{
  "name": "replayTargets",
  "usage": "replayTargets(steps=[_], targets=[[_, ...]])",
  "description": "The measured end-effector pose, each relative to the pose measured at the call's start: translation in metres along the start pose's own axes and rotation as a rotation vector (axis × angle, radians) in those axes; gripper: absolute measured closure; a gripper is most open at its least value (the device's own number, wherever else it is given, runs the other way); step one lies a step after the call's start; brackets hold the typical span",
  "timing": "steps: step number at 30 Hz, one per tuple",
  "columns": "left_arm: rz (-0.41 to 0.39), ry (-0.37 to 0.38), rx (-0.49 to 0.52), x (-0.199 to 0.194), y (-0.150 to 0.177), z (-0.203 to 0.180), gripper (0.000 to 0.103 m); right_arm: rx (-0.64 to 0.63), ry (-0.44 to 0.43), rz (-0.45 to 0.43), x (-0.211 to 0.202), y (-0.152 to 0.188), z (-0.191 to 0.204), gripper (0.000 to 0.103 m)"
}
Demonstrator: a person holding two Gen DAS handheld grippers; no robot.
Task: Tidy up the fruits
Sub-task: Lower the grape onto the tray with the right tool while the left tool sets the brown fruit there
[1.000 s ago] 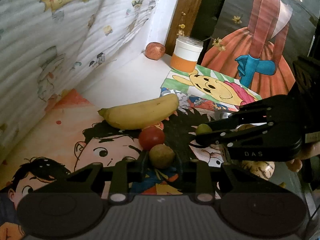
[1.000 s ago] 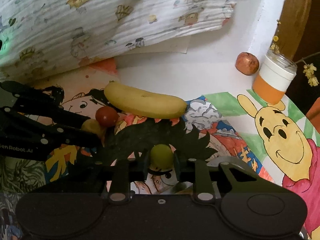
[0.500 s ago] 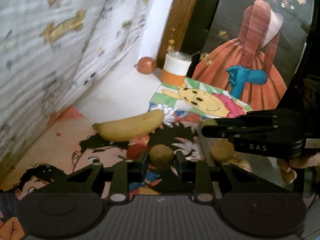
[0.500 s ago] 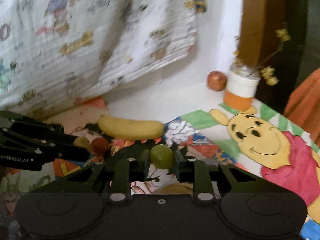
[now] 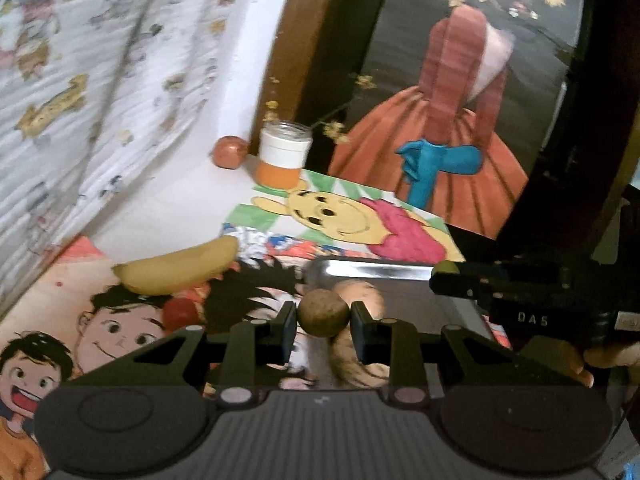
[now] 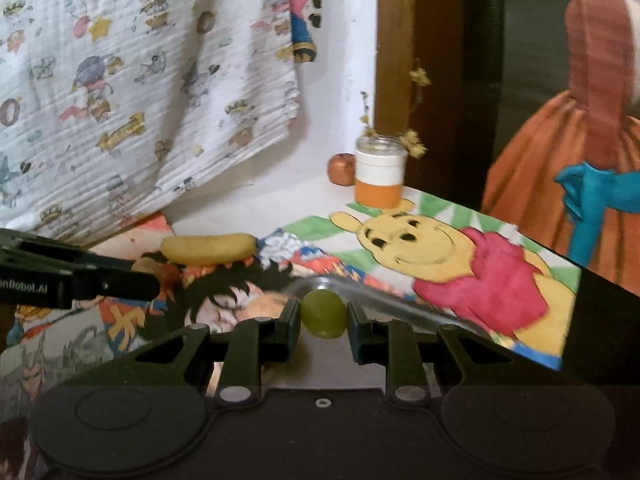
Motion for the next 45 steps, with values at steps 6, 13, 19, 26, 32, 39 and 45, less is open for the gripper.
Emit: replayTargets(steps=[6, 13, 19, 26, 32, 39, 45], targets=[[0.015, 0.055, 0.050, -0.006, 0.011, -0.033, 0.071, 0.022, 0.018, -0.006, -0.038, 0.032, -0.009, 0.076], [0.061, 0.111, 0.094, -0.007, 0.032, -0.064, 0.071, 0.048, 0.027, -0.009, -0.072, 0.073, -0.006, 0.076], [0.099, 0.139, 0.122, -0.007, 0.046, -0.083, 0.071, 0.079, 0.029, -0.020, -0.095, 0.103, 0.001, 0.076], [0.132, 0.154, 0.164, -0.005, 0.057, -0.100, 0.071, 0.060, 0.068, -0.050, -0.109, 0.121, 0.007, 0.076], [0.161, 0.130, 0.207, -0.001, 0.062, -0.109, 0.071, 0.067, 0.078, -0.053, -0.109, 0.135, 0.007, 0.076], [0.194, 0.121, 0.239, 0.005, 0.067, -0.116, 0.071, 0.073, 0.069, -0.049, -0.109, 0.143, 0.008, 0.076], [0.201, 0.106, 0.256, 0.006, 0.069, -0.115, 0.071, 0.048, 0.078, -0.020, -0.108, 0.144, 0.013, 0.076]])
Point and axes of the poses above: each gripper's, at about its wrist camera, not at the fingertips, and x roughly the way its jaws point, z to its left, y to its underside, the point moved 5 cm from there along x, roughly the way its jaws point, and after that the axes turned 12 degrees about x, right-handed, at the moved point
